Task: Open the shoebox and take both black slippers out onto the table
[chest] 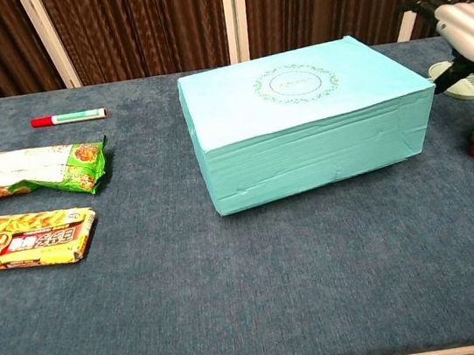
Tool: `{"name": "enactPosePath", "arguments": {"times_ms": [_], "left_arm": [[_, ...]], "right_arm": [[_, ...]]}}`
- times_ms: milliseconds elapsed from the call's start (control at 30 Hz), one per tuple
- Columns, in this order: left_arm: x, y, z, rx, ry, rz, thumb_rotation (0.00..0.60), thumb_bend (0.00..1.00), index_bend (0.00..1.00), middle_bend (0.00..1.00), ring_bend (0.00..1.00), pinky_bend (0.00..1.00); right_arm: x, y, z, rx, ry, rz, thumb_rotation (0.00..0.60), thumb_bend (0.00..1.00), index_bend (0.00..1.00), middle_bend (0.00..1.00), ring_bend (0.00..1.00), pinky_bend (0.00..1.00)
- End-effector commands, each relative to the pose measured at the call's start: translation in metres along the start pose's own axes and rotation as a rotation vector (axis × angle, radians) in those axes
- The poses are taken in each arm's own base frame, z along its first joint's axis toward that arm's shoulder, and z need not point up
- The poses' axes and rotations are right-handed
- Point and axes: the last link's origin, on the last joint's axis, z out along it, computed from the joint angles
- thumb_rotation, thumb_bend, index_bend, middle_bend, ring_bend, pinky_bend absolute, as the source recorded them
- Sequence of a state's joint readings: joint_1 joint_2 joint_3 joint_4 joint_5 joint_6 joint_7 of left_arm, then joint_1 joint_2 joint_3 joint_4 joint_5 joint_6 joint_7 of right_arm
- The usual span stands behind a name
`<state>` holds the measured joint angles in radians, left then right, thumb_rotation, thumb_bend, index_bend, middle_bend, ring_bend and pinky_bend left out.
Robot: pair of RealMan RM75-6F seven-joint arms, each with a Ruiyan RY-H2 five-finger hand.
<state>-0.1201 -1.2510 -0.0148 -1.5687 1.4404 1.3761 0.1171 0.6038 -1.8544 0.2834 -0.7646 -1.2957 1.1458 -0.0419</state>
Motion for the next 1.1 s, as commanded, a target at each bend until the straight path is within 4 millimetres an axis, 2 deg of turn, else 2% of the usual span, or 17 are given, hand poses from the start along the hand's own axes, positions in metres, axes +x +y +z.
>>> {"name": "enactPosePath", "arguments": {"times_ms": [33, 367, 567, 833, 1000, 1100], "left_arm": [[-0.001, 0.0, 0.0, 0.0, -0.004, -0.002, 0.6, 0.0, 0.11, 0.22, 0.17, 0.24], [0.0, 0.0, -0.001, -0.005, -0.001, -0.003, 0.6, 0.0, 0.11, 0.22, 0.17, 0.24], [0.0, 0.002, -0.001, -0.009, 0.0, -0.007, 0.6, 0.0, 0.11, 0.22, 0.17, 0.24], [-0.002, 0.002, -0.001, -0.012, -0.011, -0.008, 0.6, 0.0, 0.11, 0.22, 0.17, 0.25], [-0.003, 0.003, -0.002, -0.017, -0.013, -0.012, 0.6, 0.0, 0.11, 0.22, 0.17, 0.25], [-0.004, 0.003, -0.002, -0.02, -0.019, -0.012, 0.6, 0.0, 0.11, 0.22, 0.17, 0.25]], "right_arm": [[-0.002, -0.006, -0.002, 0.02, 0.0, 0.004, 0.6, 0.15, 0.0, 0.02, 0.0, 0.05], [-0.004, -0.021, -0.018, 0.096, -0.027, 0.031, 0.6, 0.0, 0.0, 0.01, 0.0, 0.05], [-0.002, -0.031, -0.027, 0.136, -0.031, 0.046, 0.6, 0.0, 0.0, 0.01, 0.0, 0.05], [0.002, -0.04, -0.051, 0.198, -0.031, 0.038, 0.6, 0.0, 0.0, 0.01, 0.0, 0.05], [0.008, -0.032, -0.056, 0.222, 0.006, -0.062, 0.6, 0.01, 0.0, 0.03, 0.0, 0.05], [0.01, -0.023, -0.057, 0.242, 0.005, -0.132, 0.6, 0.04, 0.0, 0.02, 0.0, 0.05]]}}
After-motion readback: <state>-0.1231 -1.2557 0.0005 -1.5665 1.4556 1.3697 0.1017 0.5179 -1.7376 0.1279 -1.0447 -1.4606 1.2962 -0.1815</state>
